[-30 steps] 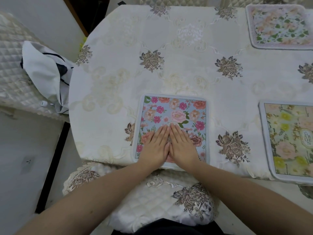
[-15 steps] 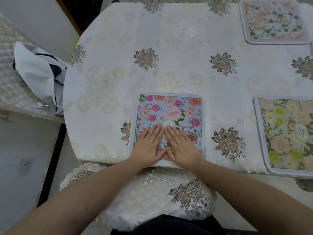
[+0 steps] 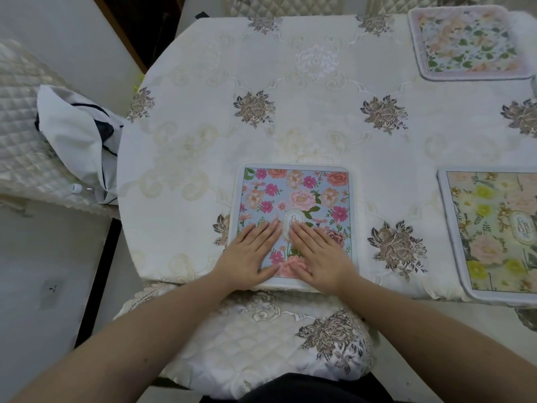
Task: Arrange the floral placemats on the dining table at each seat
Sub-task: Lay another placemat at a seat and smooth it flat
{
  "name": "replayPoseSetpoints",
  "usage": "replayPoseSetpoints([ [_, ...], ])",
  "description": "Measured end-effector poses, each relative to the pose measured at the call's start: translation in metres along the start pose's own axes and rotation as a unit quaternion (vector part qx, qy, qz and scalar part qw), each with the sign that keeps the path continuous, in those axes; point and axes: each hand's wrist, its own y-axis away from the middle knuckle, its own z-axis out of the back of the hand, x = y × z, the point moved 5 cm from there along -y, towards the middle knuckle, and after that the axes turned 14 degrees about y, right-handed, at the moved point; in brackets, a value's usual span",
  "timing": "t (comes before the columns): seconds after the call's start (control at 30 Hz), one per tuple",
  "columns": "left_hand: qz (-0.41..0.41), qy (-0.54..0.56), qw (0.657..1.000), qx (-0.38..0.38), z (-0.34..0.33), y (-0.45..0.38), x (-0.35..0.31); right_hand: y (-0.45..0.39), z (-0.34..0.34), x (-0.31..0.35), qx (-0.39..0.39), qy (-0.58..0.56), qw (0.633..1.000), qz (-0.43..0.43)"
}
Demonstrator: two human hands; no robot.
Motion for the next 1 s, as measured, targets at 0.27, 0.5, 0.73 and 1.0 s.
replayPoseSetpoints([
  [0.27, -0.019, -0.026, 0.999, 0.023, 0.003, 0.009, 0.011, 0.019, 0.006, -0.018, -0.011, -0.001, 1.0, -0.001],
  [0.5, -0.014, -0.063, 0.996, 0.055, 0.013, 0.023, 0.027, 0.042, 0.004, -0.039, 0.024, 0.011, 1.0, -0.012],
  [0.73, 0.021, -0.064, 0.993, 0.096, 0.021, 0.038, 0.041, 0.063, 0.007, -0.045, 0.068, 0.026, 0.996, -0.055],
  [1.0, 0.074, -0.086, 0.989, 0.094, 0.044, 0.05, 0.039, 0.106, 0.008, -0.047, 0.119, 0.026, 0.981, -0.148],
])
